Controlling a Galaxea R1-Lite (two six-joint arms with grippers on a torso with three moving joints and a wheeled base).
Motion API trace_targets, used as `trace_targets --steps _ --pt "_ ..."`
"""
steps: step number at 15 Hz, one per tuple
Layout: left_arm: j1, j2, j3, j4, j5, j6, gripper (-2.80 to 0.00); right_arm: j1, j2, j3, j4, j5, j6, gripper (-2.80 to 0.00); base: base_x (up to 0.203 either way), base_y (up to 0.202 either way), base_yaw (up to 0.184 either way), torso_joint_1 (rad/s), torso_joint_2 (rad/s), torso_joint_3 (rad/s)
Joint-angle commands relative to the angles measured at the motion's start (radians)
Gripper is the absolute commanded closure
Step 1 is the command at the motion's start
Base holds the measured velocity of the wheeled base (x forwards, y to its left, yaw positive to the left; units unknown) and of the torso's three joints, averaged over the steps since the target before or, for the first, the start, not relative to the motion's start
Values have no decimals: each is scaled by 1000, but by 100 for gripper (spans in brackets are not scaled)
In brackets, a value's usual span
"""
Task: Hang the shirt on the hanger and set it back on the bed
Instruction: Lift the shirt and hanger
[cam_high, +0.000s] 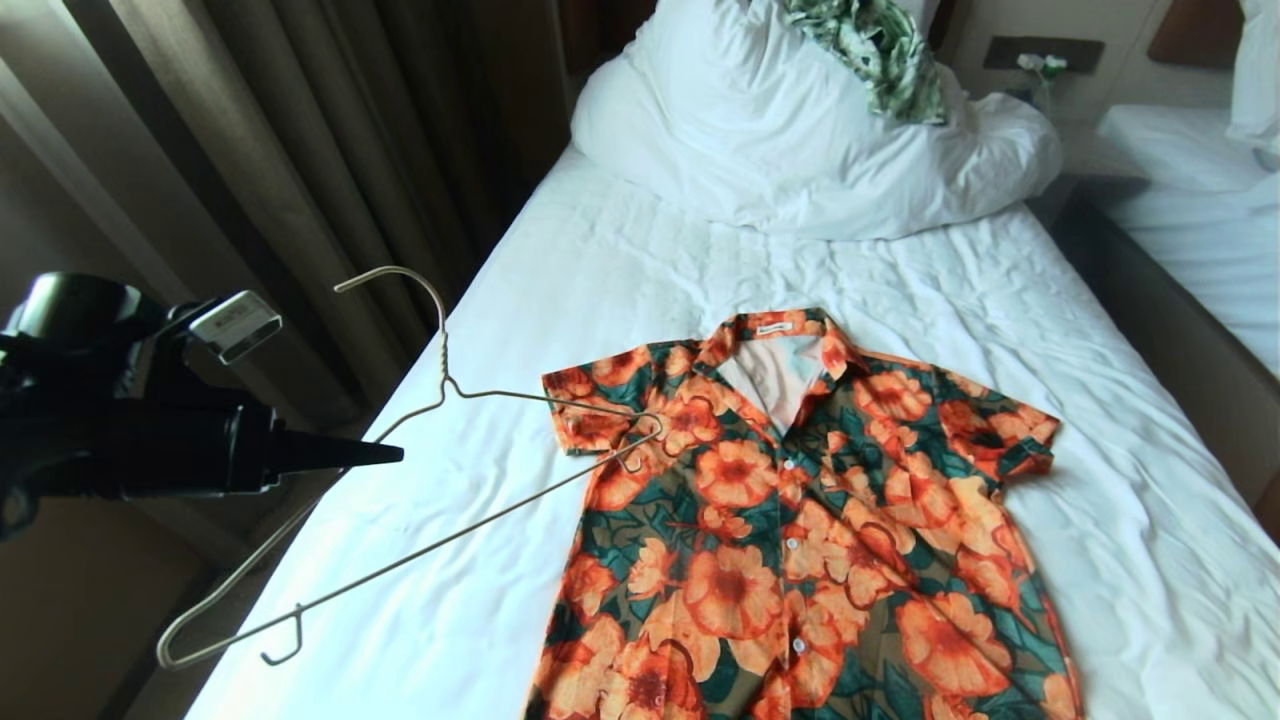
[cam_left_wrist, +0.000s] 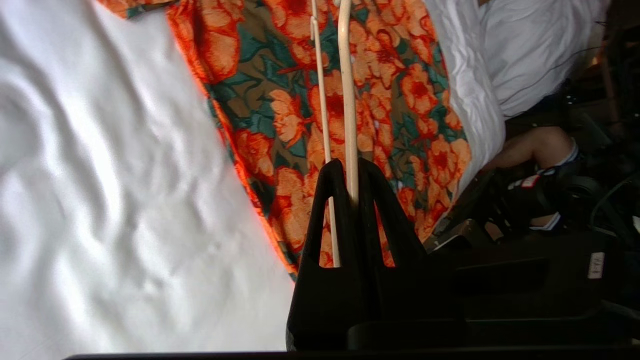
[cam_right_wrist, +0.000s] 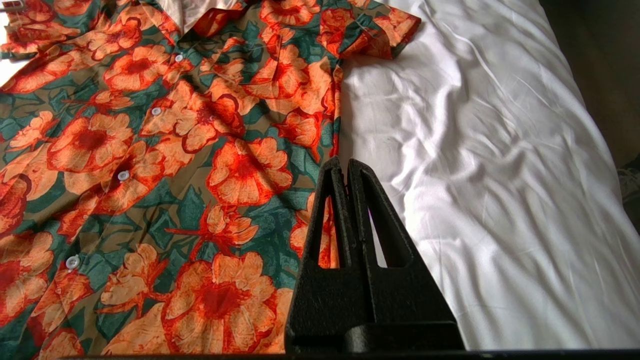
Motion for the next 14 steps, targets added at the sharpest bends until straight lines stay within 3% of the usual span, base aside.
trace_targets --steps 1,3,10,14 --pt "-2 -88 6 18 -35 1 0 1 1 0 -1 0 0 0 0 0 0 0 0 0" --pt "-16 -113 5 24 -77 -1 0 0 1 0 0 0 0 0 0 0 0 0 0 0" --pt "-131 -239 -9 22 -79 -79 0 0 1 0 0 0 0 0 0 0 0 0 0 0" --pt "-198 -290 -24 19 -56 -173 0 2 1 -2 0 0 -5 0 0 0 0 0 0 0"
